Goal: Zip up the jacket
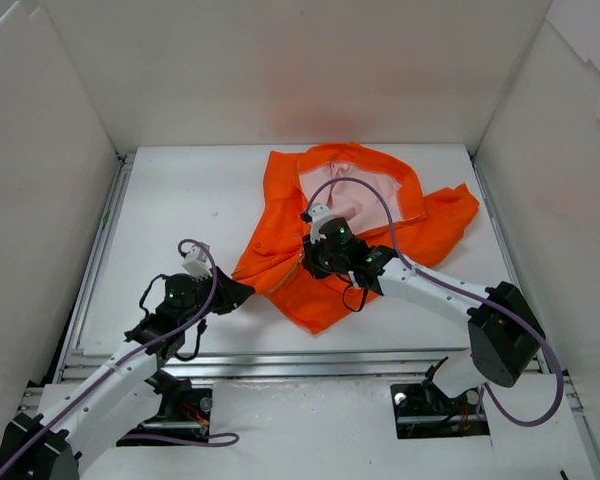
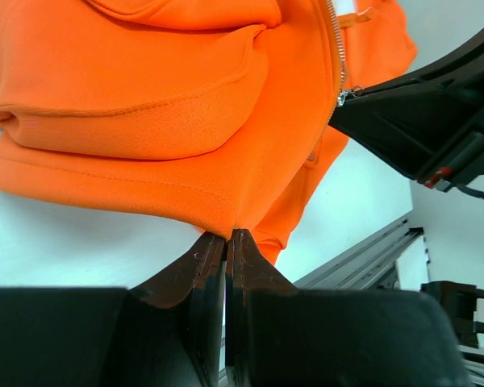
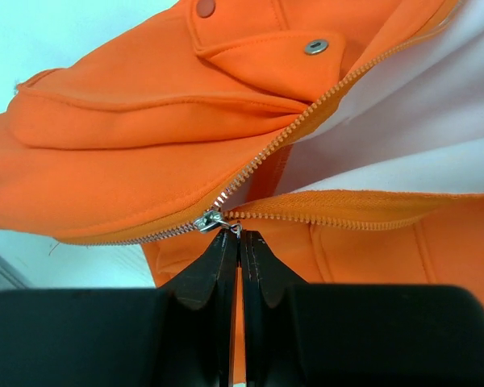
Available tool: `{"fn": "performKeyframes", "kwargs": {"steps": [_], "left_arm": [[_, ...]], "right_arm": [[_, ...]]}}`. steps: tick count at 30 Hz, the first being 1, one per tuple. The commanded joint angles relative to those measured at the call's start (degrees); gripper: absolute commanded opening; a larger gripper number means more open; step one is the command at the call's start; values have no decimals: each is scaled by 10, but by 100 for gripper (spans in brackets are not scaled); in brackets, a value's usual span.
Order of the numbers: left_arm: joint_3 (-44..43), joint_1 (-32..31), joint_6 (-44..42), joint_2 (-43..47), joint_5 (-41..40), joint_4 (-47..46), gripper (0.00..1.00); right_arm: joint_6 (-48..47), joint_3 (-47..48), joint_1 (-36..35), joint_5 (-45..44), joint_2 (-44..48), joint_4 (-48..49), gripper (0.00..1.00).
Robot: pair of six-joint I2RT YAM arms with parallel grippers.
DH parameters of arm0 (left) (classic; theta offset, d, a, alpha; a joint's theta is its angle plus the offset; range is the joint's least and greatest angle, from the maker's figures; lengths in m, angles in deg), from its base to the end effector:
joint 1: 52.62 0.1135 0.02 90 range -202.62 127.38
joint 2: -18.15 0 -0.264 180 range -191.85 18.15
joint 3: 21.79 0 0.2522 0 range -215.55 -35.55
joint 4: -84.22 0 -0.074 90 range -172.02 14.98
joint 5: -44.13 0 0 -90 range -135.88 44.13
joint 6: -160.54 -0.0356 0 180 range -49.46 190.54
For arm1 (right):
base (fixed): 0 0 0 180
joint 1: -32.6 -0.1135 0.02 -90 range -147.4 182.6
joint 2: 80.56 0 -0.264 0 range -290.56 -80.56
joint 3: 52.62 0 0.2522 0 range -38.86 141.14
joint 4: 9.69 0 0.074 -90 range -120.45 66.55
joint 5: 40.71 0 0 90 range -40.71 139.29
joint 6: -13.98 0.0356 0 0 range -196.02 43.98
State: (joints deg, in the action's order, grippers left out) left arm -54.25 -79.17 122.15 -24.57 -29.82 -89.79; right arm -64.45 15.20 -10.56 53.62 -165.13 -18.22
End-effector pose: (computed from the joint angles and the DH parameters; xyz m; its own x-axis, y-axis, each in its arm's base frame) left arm 0.1549 -0.0884 0.2174 -0.6782 -0.5031 -0.5356 0.2180 0.5582 -0.8005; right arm 0.2429 0.2315 0.2569 -0.4520 -0.1497 -0.8794 -0.6545 0.7254 0.2129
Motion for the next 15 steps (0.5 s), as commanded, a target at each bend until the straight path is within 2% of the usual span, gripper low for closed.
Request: {"fn": "performKeyframes", "kwargs": {"steps": [1,4,9,15], "left_arm": [[-42,6,-53,8,-21,59,0],[-53,18,-62,14,-28,72,0],[-63,29,-72,63,-41,117,0],[-113,42,-47,163,-49,137,0]], "right_arm": [[-1,34,7,14,35,3,0],[8,22,4,19,47,-1,0],[13,-3,21,-29,87,-21,0],[29,25,95,-110,108,-51,0]]}}
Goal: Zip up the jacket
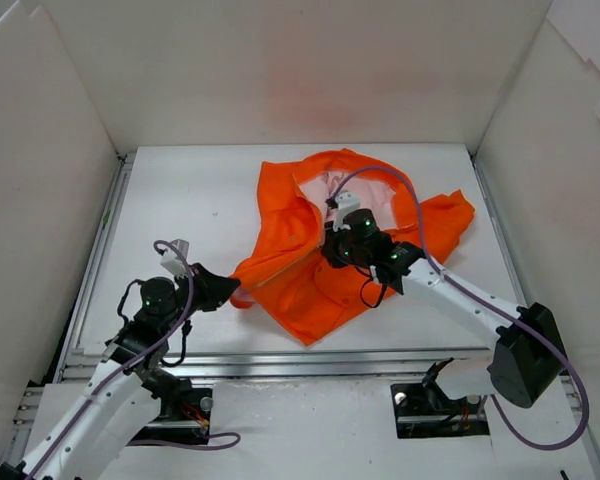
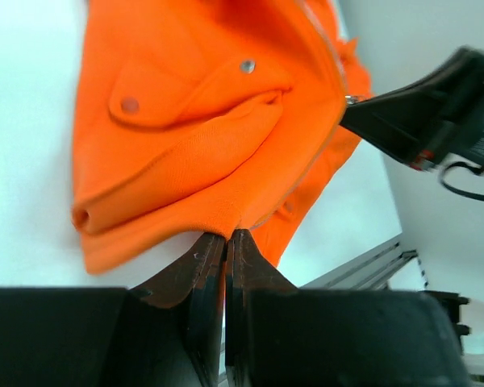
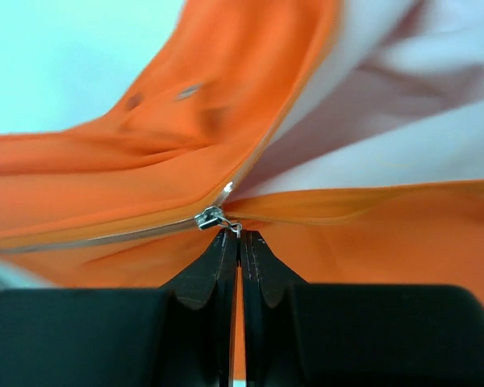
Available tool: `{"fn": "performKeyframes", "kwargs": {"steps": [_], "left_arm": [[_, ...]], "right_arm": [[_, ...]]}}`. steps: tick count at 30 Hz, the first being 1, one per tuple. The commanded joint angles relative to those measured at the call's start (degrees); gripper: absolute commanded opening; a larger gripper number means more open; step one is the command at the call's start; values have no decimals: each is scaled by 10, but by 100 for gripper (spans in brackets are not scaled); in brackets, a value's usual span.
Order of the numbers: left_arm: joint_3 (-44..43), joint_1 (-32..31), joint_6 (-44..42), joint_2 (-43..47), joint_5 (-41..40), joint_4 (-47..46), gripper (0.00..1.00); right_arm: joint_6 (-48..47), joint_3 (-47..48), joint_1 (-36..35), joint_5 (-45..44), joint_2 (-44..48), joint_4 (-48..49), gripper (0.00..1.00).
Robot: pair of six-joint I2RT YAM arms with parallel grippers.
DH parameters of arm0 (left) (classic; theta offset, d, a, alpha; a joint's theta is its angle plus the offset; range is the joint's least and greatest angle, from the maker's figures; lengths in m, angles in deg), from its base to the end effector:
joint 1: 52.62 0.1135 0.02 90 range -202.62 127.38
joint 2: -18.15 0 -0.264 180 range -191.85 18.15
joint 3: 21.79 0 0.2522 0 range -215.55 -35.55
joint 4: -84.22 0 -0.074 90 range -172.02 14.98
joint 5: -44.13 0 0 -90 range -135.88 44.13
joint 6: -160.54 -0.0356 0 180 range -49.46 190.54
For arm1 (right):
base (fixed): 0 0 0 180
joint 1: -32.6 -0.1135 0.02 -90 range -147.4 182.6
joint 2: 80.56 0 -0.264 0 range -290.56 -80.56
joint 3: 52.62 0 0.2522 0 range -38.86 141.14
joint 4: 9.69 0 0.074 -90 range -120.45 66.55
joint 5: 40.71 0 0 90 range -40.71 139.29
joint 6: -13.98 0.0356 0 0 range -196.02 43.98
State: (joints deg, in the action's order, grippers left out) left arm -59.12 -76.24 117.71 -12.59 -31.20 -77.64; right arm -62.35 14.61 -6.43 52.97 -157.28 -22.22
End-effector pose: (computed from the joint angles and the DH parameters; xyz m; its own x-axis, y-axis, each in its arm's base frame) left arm 0.1337 -0.0683 0.2557 -0.5757 -0.5226 -0.6289 0.2835 0.5938 -0.7530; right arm 0.2391 0.1968 0.2878 -0.4424 -0.0551 -0.8951 -0.5867 0.7726 0.2425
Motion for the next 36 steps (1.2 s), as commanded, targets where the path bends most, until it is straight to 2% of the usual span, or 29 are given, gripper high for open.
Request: {"fn": "performKeyframes", "kwargs": {"steps": [1,6,10,14,17,20,24,25,27,28,30,31,33,34,36], "left_arm": [[-77,13,-8,53,-55,33,0],[-155,13,-12,119,-118,63,0],[-194,13,-18,128,-135,81,0],[-235,13,-40,141,-180,124,0],[-258,13,-60,162,-208,151,0],[-259,13,-73,163,-214,165,0],[-227,13,-52,124,-179,135,0],[-222,13,-52,118,-176,129,0],[-217,13,-49,115,-189,117,0],[-221,13,-48,112,-196,128,5],[-254,13,-50,96,-213,151,29],[-266,13,-59,77,-214,163,52],[-286,18,-61,65,-220,191,61],[-295,18,-62,63,-222,194,68],[-300,18,-65,73,-239,202,76]], "right_arm": [[3,41,76,-114,32,-29,0],[-19,133,194,-236,4,-66,0],[-11,210,286,-256,-66,-54,0],[-27,344,365,-289,-194,-72,0],[-25,394,430,-297,-231,-91,0],[13,409,460,-240,-226,-96,0],[49,396,453,-135,-214,-80,0],[50,388,450,-78,-209,-69,0],[54,377,433,-60,-206,-62,0],[50,373,414,-77,-203,-63,0],[50,369,403,-79,-201,-62,0],[55,373,399,-70,-205,-70,0],[64,405,396,-61,-209,-96,0],[66,418,395,-55,-213,-110,5],[67,427,396,-78,-200,-124,41]]}}
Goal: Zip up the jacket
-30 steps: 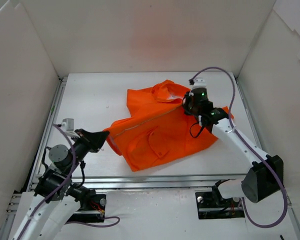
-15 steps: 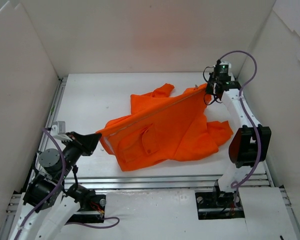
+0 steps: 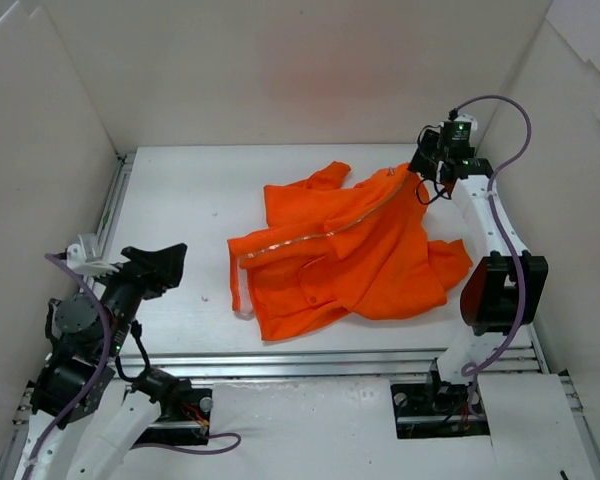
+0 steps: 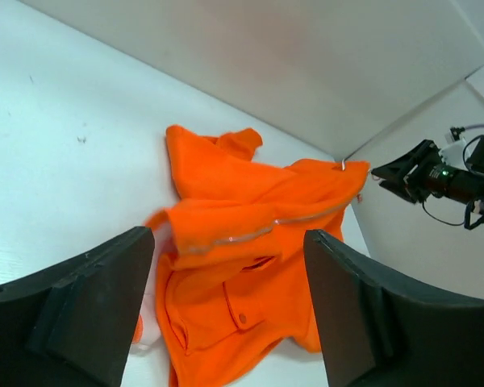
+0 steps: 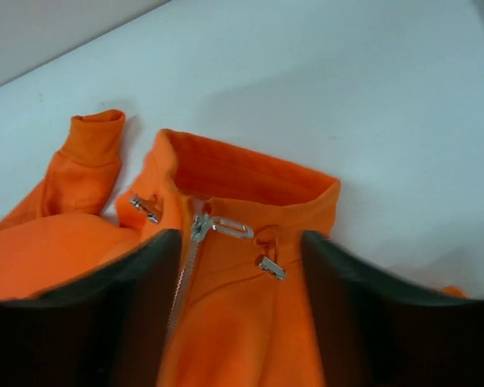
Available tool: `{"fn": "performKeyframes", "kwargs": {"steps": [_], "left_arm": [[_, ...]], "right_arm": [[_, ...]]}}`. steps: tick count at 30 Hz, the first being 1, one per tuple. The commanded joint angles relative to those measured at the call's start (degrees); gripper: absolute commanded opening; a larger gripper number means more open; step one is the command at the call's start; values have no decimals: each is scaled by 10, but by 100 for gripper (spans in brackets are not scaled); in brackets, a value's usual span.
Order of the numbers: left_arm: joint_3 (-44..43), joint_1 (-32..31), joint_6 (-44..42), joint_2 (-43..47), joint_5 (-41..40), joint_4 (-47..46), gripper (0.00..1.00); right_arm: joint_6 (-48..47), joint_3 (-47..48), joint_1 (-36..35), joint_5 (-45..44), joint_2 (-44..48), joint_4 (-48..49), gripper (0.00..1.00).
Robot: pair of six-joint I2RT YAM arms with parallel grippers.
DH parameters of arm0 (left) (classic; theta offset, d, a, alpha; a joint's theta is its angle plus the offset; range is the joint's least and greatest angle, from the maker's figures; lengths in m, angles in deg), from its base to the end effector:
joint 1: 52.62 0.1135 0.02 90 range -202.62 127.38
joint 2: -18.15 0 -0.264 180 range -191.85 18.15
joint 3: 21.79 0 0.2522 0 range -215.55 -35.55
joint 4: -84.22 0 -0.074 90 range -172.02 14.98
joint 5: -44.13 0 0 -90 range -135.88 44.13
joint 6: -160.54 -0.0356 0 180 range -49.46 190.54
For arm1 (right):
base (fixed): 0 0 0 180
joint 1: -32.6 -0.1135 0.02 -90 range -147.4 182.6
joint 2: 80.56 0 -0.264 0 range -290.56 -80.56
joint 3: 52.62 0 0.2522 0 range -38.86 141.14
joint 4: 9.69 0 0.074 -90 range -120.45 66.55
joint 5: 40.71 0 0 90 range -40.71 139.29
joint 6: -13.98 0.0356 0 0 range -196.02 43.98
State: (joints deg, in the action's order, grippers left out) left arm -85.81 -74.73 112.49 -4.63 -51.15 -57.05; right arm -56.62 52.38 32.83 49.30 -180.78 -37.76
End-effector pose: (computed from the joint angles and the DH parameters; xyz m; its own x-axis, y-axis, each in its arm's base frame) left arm 0.0713 -0.0254 0.3868 -0.1634 -0.6521 -0.7403 0.2425 0.7008 -0.6708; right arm 0.4188 -0.0017 0.3510 -0.3717 0.3337 -0.8663 0.1350 0.9427 0.3052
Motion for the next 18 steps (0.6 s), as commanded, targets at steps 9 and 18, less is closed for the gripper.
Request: {"fn": "performKeyframes", "kwargs": {"steps": [9,18], "left_arm": [[-47,3,-19,-2,31,-13,78],[-17,3,-29,-5,150,-42,80]], "right_arm": [[23,32,-54,-59,248,-1,98],[71,-258,-87,30,622,23,98]]}}
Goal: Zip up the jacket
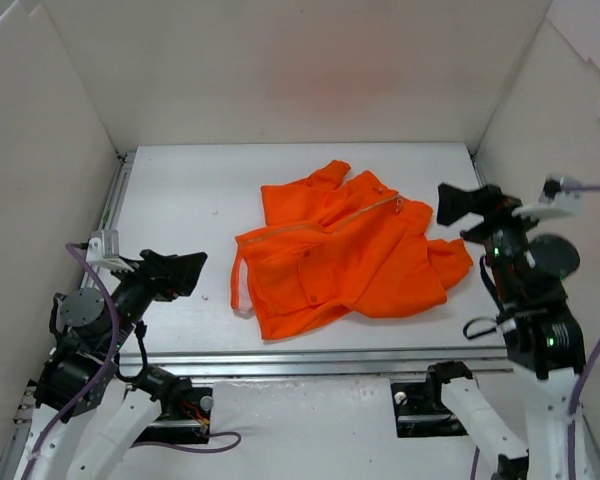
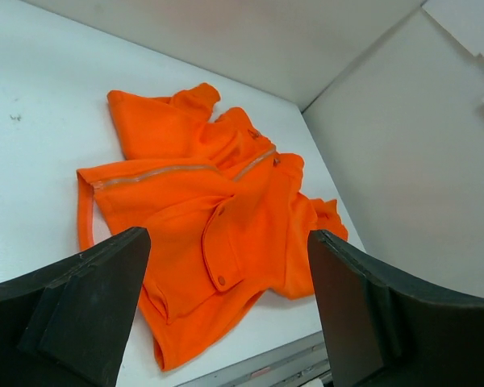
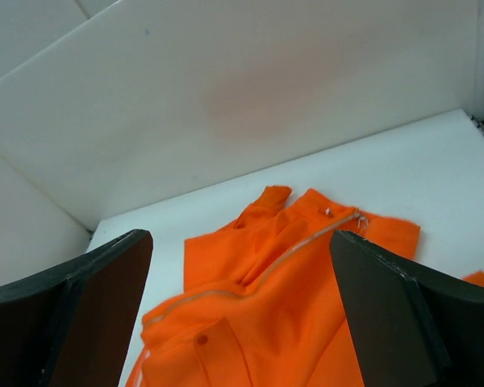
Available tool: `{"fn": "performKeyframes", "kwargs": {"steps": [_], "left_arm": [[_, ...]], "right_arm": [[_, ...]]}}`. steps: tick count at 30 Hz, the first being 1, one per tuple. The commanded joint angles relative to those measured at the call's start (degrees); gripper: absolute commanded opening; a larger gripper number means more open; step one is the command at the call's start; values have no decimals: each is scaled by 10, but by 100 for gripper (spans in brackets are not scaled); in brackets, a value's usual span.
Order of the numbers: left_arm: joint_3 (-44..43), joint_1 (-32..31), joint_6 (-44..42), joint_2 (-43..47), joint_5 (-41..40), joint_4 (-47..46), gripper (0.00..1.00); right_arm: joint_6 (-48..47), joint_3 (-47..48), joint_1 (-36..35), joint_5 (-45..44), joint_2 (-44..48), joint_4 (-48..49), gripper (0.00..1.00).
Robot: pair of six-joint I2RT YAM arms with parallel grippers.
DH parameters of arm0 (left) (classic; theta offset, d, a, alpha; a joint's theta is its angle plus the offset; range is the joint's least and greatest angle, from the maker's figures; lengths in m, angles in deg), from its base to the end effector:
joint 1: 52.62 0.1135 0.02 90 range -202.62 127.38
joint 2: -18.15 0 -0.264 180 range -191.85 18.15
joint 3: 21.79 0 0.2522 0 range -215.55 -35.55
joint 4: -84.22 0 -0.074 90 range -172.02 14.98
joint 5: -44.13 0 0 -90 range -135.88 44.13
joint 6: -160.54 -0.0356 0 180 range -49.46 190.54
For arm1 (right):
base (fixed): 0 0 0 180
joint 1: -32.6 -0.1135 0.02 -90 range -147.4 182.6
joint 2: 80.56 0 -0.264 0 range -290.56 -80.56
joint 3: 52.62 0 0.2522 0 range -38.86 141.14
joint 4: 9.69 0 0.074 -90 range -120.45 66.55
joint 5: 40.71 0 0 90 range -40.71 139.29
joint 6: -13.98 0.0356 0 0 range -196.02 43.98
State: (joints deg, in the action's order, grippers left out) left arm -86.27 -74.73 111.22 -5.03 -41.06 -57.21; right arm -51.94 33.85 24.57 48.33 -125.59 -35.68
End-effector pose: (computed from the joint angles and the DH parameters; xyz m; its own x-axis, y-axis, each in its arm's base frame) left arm 0.0694 -0.0314 0.3891 -0.2616 -0.5948 -0.7601 0.3720 0.6645 -0.6481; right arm 0.1269 0.0173 0.4964 0.1904 0.4389 -0.8782 -0.2205 0.8908 0.3973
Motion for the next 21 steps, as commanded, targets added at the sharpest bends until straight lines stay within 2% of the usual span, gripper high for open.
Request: {"fn": "performKeyframes", "kwargs": {"steps": [1,5,12,15,21], "left_arm": [[-13,3,-27,11,50,-37,80],[-32,3,-55,42,43,12,80],[-24,3,-62,76,40,70,79],[-23,3,-60,82,31,80,78],[-37,3,-60,65,37,86,78]], "right_arm": [[33,-92,-5,49,98,-16,98],[32,-161,-5,53,228,-101,98],[26,-201,-5,-16,358,-241,98],[25,-200,-5,-40,381,-277,98],[26,-196,-7,-21,370,-289,98]]}}
